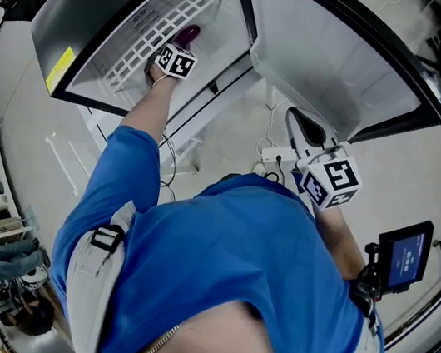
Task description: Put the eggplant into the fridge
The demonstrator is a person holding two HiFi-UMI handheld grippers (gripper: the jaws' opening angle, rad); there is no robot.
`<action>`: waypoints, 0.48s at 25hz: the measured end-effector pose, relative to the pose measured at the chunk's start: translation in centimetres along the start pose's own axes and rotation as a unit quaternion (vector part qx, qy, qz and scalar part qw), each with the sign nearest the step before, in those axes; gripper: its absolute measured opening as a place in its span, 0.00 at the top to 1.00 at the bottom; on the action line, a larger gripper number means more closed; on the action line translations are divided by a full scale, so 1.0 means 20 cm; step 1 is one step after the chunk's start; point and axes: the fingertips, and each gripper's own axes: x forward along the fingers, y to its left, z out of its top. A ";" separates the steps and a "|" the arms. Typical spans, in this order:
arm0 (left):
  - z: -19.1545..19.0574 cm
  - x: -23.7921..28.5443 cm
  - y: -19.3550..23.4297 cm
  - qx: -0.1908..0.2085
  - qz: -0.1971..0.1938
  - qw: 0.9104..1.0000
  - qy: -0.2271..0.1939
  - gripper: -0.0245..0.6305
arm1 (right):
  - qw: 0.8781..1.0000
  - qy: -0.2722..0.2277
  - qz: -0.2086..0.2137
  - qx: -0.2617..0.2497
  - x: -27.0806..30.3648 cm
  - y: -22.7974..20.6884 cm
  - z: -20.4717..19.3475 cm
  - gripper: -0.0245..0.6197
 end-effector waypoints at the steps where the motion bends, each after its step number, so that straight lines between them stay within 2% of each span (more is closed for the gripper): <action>1: 0.00 -0.01 0.00 -0.004 0.002 1.000 -0.004 0.67 | 1.000 -0.001 0.000 0.000 -0.01 0.00 0.00 0.96; 6: 0.08 -0.15 -0.03 -0.041 0.011 0.998 -0.053 0.67 | 1.000 -0.007 0.004 -0.004 -0.06 0.04 0.01 0.96; 12: 0.15 -0.37 -0.16 -0.080 -0.009 0.989 -0.126 0.67 | 1.000 -0.008 0.013 -0.006 -0.11 0.09 0.00 0.96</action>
